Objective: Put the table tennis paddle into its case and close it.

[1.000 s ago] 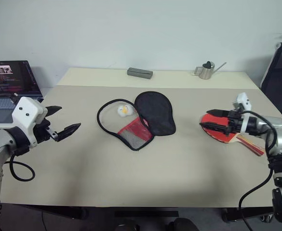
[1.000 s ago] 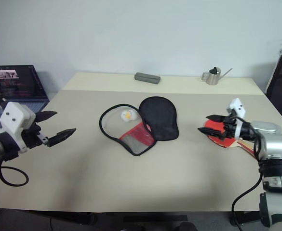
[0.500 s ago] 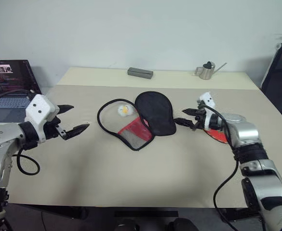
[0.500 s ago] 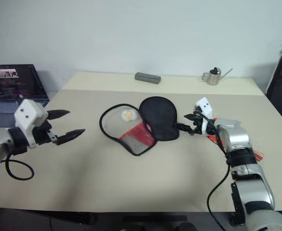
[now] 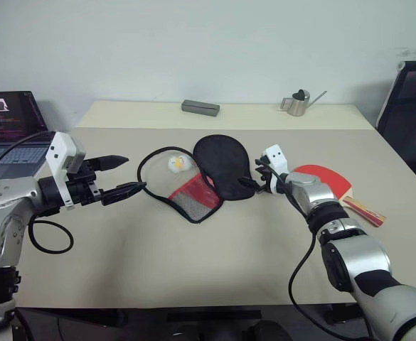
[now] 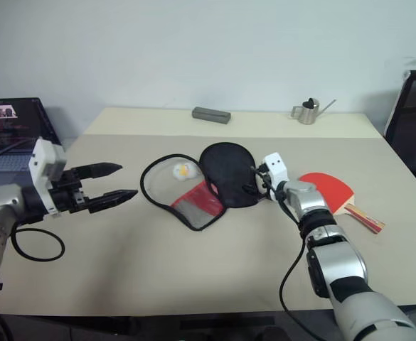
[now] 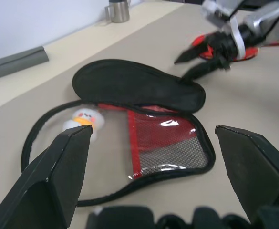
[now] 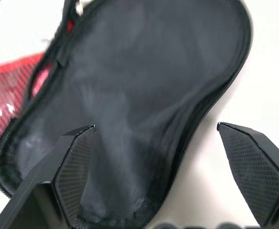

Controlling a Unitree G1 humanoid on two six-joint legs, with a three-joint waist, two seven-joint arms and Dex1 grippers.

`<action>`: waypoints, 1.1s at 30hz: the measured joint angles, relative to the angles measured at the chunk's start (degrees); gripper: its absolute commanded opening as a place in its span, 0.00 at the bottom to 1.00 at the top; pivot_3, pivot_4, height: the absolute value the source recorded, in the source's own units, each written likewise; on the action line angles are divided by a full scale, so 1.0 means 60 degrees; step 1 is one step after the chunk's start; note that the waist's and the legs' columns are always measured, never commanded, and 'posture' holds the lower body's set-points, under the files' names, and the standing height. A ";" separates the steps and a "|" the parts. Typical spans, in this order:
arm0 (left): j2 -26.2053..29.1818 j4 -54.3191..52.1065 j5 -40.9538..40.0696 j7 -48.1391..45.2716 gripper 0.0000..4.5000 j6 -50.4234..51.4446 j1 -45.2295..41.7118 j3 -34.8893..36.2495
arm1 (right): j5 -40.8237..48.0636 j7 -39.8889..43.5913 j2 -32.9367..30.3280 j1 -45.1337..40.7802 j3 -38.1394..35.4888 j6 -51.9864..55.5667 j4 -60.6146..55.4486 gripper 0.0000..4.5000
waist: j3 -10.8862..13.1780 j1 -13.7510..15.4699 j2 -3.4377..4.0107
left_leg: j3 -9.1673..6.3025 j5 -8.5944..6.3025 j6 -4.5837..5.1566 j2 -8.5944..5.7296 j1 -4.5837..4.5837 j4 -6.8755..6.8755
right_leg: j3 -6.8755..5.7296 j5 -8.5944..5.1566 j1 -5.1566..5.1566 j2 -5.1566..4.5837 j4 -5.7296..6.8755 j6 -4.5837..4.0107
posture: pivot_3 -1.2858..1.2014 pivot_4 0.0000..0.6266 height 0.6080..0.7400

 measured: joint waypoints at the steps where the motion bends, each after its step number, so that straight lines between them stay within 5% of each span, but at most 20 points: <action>1: 0.0000 0.0009 0.0005 -0.0014 1.00 -0.0008 -0.0001 -0.0001 | -0.0073 -0.0107 0.0032 -0.0016 0.0001 -0.0092 0.0176 0.99 | 0.0000 0.0000 0.0000 | 0.0000 0.0000 -0.0001 0.0000 -0.0001 0.0000 | 0.0000 0.0001 0.0000 0.0000 0.0000 0.0000 | 0.52 0.24 1.00; 7: 0.0001 0.0187 0.0114 -0.0059 1.00 -0.0100 -0.0077 -0.0152 | -0.0230 -0.0623 0.0355 -0.0317 -0.0147 -0.0351 0.1156 0.99 | 0.0000 -0.0008 0.0000 | 0.0000 0.0000 -0.0001 0.0009 0.0007 0.0000 | 0.0006 0.0007 0.0000 0.0013 0.0000 -0.0007 | 0.52 0.24 1.00; 9: 0.0001 0.0248 0.0172 -0.0065 1.00 -0.0165 -0.0111 -0.0170 | -0.0211 -0.0689 0.0386 -0.0400 -0.0221 -0.0350 0.1296 0.91 | 0.0000 -0.0009 0.0000 | 0.0001 0.0000 -0.0001 0.0010 0.0009 0.0000 | 0.0008 0.0008 0.0001 0.0016 0.0000 -0.0008 | 0.52 0.24 1.00; 21: 0.0002 0.0290 0.0323 -0.0243 1.00 -0.0389 -0.0157 -0.0354 | -0.0250 -0.0693 0.0488 -0.0427 -0.0374 -0.0350 0.1356 0.00 | 0.0001 -0.0013 0.0002 | 0.0001 0.0000 -0.0001 0.0012 0.0011 0.0000 | 0.0009 0.0009 0.0000 0.0018 0.0001 -0.0009 | 0.52 0.24 1.00; 28: 0.0142 -0.0003 0.0268 -0.0302 1.00 -0.0285 0.0609 -0.0225 | -0.0483 -0.0662 -0.0004 -0.0071 -0.0254 -0.0062 0.0139 0.00 | 0.0002 -0.0005 0.0003 | -0.0002 -0.0001 -0.0001 0.0012 0.0008 0.0000 | 0.0010 0.0009 0.0000 0.0017 0.0000 -0.0008 | 0.52 0.24 1.00; 33: 0.0223 -0.0982 -0.0026 -0.0472 1.00 0.0070 0.1596 0.0004 | -0.0469 -0.0317 -0.0786 0.1692 -0.0094 0.1827 -0.3067 0.00 | -0.0001 0.0049 0.0001 | -0.0014 -0.0002 0.0000 0.0015 -0.0006 -0.0002 | 0.0015 0.0004 0.0003 0.0001 -0.0005 -0.0013 | 0.52 0.24 1.00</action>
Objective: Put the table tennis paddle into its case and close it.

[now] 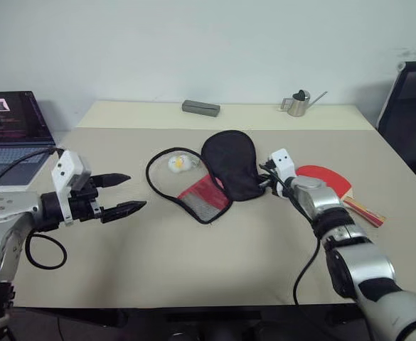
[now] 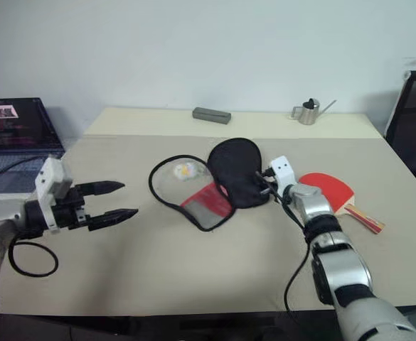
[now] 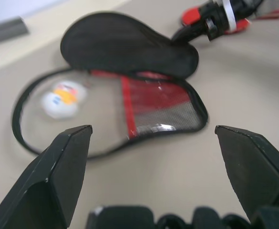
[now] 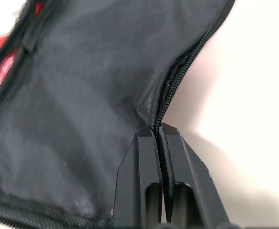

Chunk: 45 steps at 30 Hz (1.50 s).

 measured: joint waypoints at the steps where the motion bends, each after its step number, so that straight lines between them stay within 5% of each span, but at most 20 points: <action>1: -0.0008 -0.0164 -0.0058 -0.0011 1.00 0.0091 0.0130 -0.0006 | 0.0005 0.0036 -0.0128 0.0369 0.0028 0.0393 -0.0538 0.00 | 0.0000 0.0004 0.0000 | 0.0001 0.0000 0.0000 0.0000 0.0000 0.0000 | 0.0000 -0.0001 0.0000 -0.0002 0.0001 -0.0001 | 0.52 0.24 1.00; 12: -0.0220 -0.1407 -0.0748 -0.0045 1.00 0.0730 -0.0089 -0.0760 | 0.0590 -0.0301 -0.0778 0.3381 0.0238 0.5572 -0.7480 0.00 | -0.0004 0.0016 0.0002 | 0.0004 0.0000 0.0001 0.0013 -0.0004 0.0001 | -0.0007 -0.0035 -0.0001 -0.0041 0.0001 0.0035 | 0.52 0.24 1.00; 20: -0.0069 -0.1885 -0.0988 -0.0654 1.00 0.0851 0.0039 -0.1122 | 0.1101 -0.1345 -0.0319 0.4431 0.0194 0.8346 -1.0463 0.00 | -0.0006 0.0020 -0.0002 | 0.0003 -0.0001 0.0001 0.0016 -0.0008 0.0000 | -0.0013 -0.0059 -0.0003 -0.0044 0.0000 0.0002 | 0.52 0.24 1.00; 30: 0.0053 -0.2037 -0.0930 -0.1063 1.00 0.0737 0.0092 -0.1273 | 0.1571 -0.2096 0.0030 0.5163 -0.0844 1.1181 -1.2652 0.00 | -0.0006 0.0055 -0.0001 | 0.0001 -0.0001 0.0001 0.0016 -0.0012 0.0000 | -0.0021 -0.0065 -0.0005 -0.0047 -0.0003 -0.0001 | 0.52 0.24 1.00; 42: -0.0007 -0.1683 -0.0741 -0.1171 1.00 0.0561 -0.0498 -0.1994 | 0.1892 -0.2683 0.0360 0.5641 -0.1234 1.1371 -1.3110 0.00 | -0.0006 0.0074 -0.0002 | 0.0005 -0.0002 0.0000 0.0021 -0.0013 0.0000 | -0.0031 -0.0069 -0.0006 -0.0053 -0.0004 -0.0006 | 0.52 0.24 1.00; 45: -0.0017 -0.1637 -0.0703 -0.1168 1.00 0.0530 -0.0627 -0.2069 | 0.1920 -0.2730 0.0415 0.5639 -0.1385 1.1234 -1.3110 0.15 | -0.0006 0.0071 -0.0002 | 0.0006 -0.0002 0.0001 0.0021 -0.0014 0.0000 | -0.0032 -0.0067 -0.0008 -0.0052 -0.0004 -0.0001 | 0.52 0.24 1.00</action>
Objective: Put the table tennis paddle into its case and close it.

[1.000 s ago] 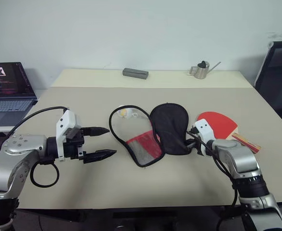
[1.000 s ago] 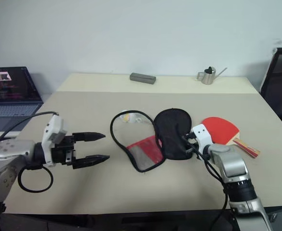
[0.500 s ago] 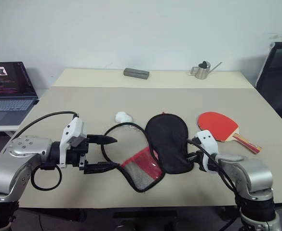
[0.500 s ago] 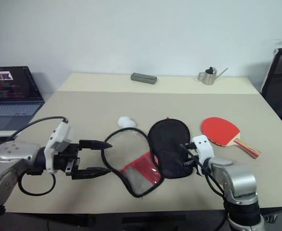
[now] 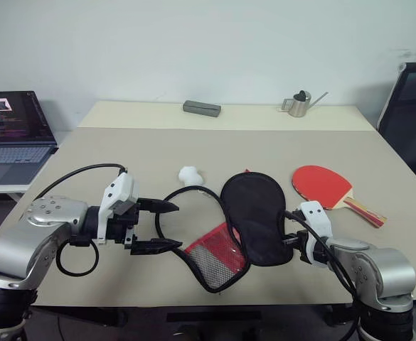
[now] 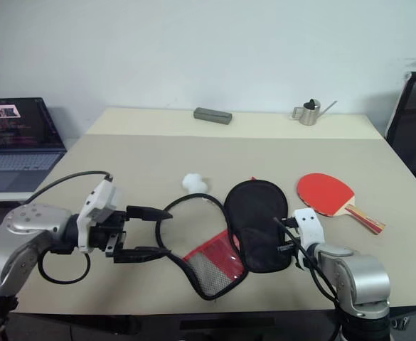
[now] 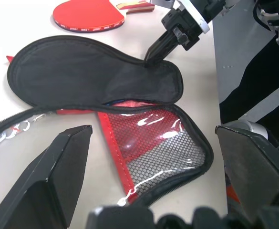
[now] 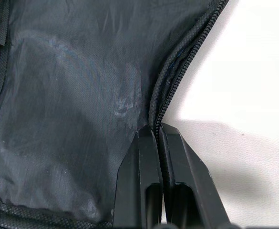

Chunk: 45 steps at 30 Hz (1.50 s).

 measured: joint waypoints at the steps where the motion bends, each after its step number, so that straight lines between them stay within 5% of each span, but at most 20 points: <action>1: -0.0001 0.0007 0.0013 0.0004 1.00 -0.0003 -0.0001 0.0000 | 0.0002 -0.0033 0.0076 -0.0002 -0.0158 -0.0049 -0.0002 0.22 | 0.0000 0.0000 0.0000 | 0.0000 0.0000 0.0000 0.0000 0.0000 0.0000 | 0.0000 0.0001 0.0000 0.0000 0.0000 0.0002 | 0.52 0.24 1.00; 5: -0.0005 0.0041 0.0054 0.0008 1.00 -0.0024 0.0005 0.0000 | 0.0045 -0.0141 0.0250 -0.0045 -0.0517 -0.0168 -0.0018 0.50 | 0.0000 0.0001 0.0000 | -0.0001 0.0000 0.0000 0.0000 -0.0001 -0.0001 | -0.0001 -0.0001 -0.0001 0.0000 0.0000 0.0000 | 0.52 0.24 1.00; 14: -0.0167 0.0347 0.0139 0.0207 1.00 -0.0210 -0.0043 0.0038 | 0.0809 0.1318 -0.0437 0.0479 -0.0664 -0.4478 0.0152 0.50 | 0.0004 -0.0031 0.0002 | 0.0003 -0.0001 0.0000 0.0006 0.0000 -0.0002 | -0.0005 -0.0001 0.0002 -0.0002 -0.0006 0.0002 | 0.52 0.24 1.00; 19: -0.0214 0.1038 0.0161 0.0771 1.00 -0.0303 -0.0716 0.0594 | 0.1415 0.2645 -0.1080 -0.1062 -0.0188 -0.5862 0.2209 0.50 | 0.0016 -0.0068 -0.0003 | 0.0036 0.0000 0.0001 0.0032 0.0013 0.0000 | -0.0019 0.0000 0.0001 -0.0001 -0.0006 0.0002 | 0.52 0.24 1.00; 22: -0.0260 0.1125 0.0168 0.0996 1.00 -0.0380 -0.0740 0.0753 | 0.1208 0.3124 -0.1344 -0.2137 0.0353 -0.6908 0.3965 0.62 | 0.0014 -0.0073 -0.0006 | 0.0045 -0.0001 0.0000 0.0046 0.0017 -0.0002 | -0.0027 0.0003 0.0000 0.0002 -0.0005 0.0002 | 0.52 0.24 1.00; 26: -0.0428 0.1130 0.0163 0.1258 1.00 -0.0379 -0.0574 0.0864 | 0.0604 0.3356 -0.1295 -0.3331 0.1245 -0.8046 0.6189 0.91 | 0.0015 -0.0069 -0.0009 | 0.0043 -0.0004 -0.0003 0.0051 0.0010 -0.0013 | -0.0027 0.0022 -0.0007 0.0013 -0.0004 0.0026 | 0.52 0.24 1.00; 38: -0.0618 0.0918 0.0146 0.1599 1.00 -0.0362 -0.0371 0.0950 | -0.0845 0.1657 -0.0003 -0.8024 0.1195 -1.1672 1.4975 0.91 | 0.0015 -0.0059 -0.0010 | 0.0049 -0.0004 -0.0011 0.0066 0.0014 -0.0014 | -0.0010 0.0068 -0.0007 0.0084 -0.0010 -0.0035 | 0.52 0.24 1.00; 45: -0.0617 0.0751 0.0102 0.1497 1.00 -0.0313 -0.0375 0.0907 | -0.1207 0.1902 -0.0040 -0.8428 0.1051 -1.2198 1.7292 0.91 | 0.0021 -0.0115 -0.0001 | 0.0061 -0.0004 -0.0010 0.0076 0.0010 -0.0015 | 0.0004 0.0073 0.0012 0.0096 -0.0001 -0.0046 | 0.52 0.24 1.00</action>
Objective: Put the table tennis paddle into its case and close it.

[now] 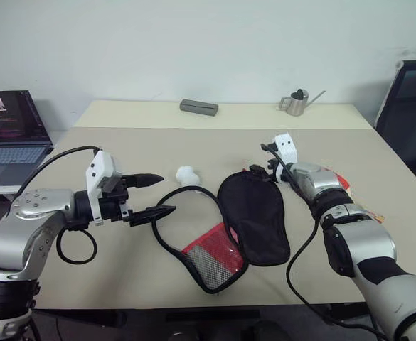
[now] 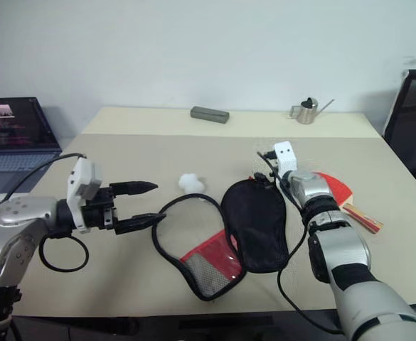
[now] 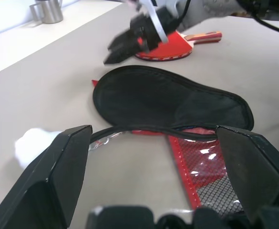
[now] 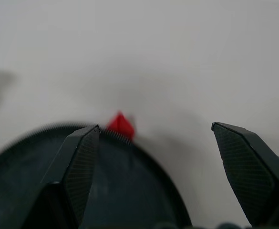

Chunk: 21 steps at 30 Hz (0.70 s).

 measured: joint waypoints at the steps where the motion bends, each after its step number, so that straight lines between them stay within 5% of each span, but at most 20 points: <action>1: 0.0000 -0.0004 -0.0002 -0.0028 1.00 0.0021 -0.0003 -0.0017 | -0.0024 0.0071 -0.0007 -0.0001 0.0000 -0.0008 0.0092 0.91 | 0.0001 -0.0003 0.0002 | 0.0001 0.0000 0.0000 0.0003 0.0000 0.0000 | 0.0001 0.0002 0.0000 0.0004 0.0001 -0.0002 | 0.52 0.24 1.00; 7: -0.0001 -0.0002 0.0003 -0.0118 1.00 0.0084 -0.0179 -0.0055 | -0.0237 0.0233 -0.0128 -0.0004 -0.0033 -0.0270 0.0282 0.91 | 0.0000 -0.0010 0.0001 | 0.0002 0.0001 -0.0001 0.0008 0.0002 0.0000 | -0.0003 0.0007 -0.0002 0.0012 0.0001 -0.0008 | 0.52 0.24 1.00; 9: -0.0001 -0.0001 0.0003 -0.0141 1.00 0.0084 -0.0231 -0.0075 | -0.0296 0.0204 -0.0127 -0.0003 -0.0067 -0.0341 0.0339 0.82 | 0.0000 -0.0011 0.0001 | 0.0002 0.0001 -0.0001 0.0008 0.0002 0.0000 | -0.0003 0.0007 -0.0002 0.0012 0.0001 -0.0008 | 0.52 0.24 1.00; 20: 0.0180 0.0256 0.0153 -0.0615 1.00 0.0090 -0.0251 -0.0324 | -0.0589 0.0105 -0.0119 0.0010 -0.0104 -0.0401 0.0477 0.01 | 0.0000 -0.0015 0.0001 | 0.0005 0.0001 -0.0001 0.0009 0.0003 0.0000 | -0.0002 0.0008 -0.0003 0.0014 0.0002 -0.0009 | 0.52 0.24 1.00; 21: 0.0180 0.0266 0.0169 -0.0625 1.00 0.0090 -0.0252 -0.0341 | -0.0614 0.0105 -0.0117 0.0011 -0.0104 -0.0401 0.0479 0.01 | 0.0000 -0.0016 0.0000 | 0.0005 0.0001 -0.0001 0.0009 0.0002 0.0000 | -0.0002 0.0008 -0.0003 0.0014 0.0002 -0.0009 | 0.52 0.24 1.00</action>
